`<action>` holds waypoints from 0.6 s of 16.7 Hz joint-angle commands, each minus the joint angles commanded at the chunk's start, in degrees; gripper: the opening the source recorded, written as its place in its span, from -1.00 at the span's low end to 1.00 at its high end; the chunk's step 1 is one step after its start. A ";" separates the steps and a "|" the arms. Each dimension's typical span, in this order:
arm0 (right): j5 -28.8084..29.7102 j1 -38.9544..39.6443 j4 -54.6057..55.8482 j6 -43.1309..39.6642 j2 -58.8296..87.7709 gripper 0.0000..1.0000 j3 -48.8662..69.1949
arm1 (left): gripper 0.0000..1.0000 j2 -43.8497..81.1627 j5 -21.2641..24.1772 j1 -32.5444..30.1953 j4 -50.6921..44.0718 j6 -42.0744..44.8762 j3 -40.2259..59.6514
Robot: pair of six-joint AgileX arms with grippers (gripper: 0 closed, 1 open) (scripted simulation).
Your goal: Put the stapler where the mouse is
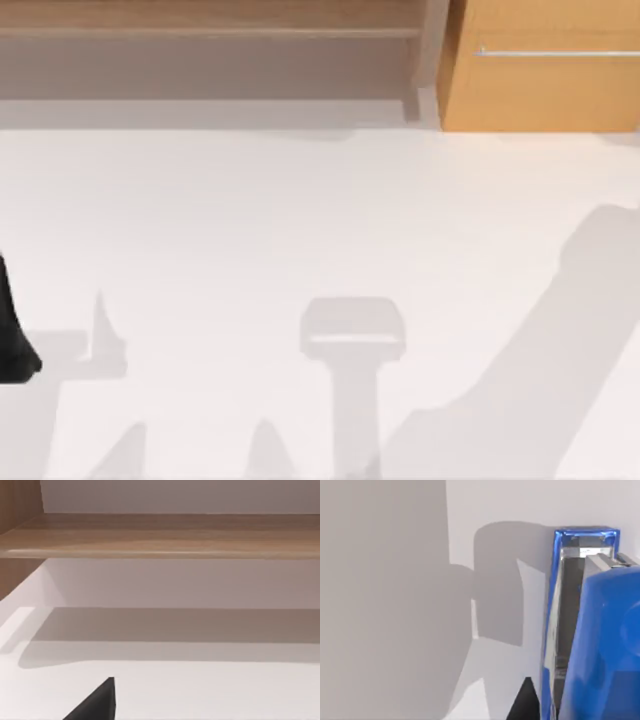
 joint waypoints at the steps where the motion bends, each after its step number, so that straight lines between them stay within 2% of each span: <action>1: 0.00 0.00 0.00 0.00 0.00 0.51 0.00 | 1.00 0.00 0.00 0.00 0.00 0.00 0.00; 4: 0.00 0.00 0.00 0.00 0.00 0.96 0.00 | 1.00 0.00 0.00 0.00 0.00 0.00 0.00; 10: 0.00 0.00 0.00 0.00 0.00 1.00 0.00 | 1.00 0.00 0.00 0.00 0.00 0.00 0.00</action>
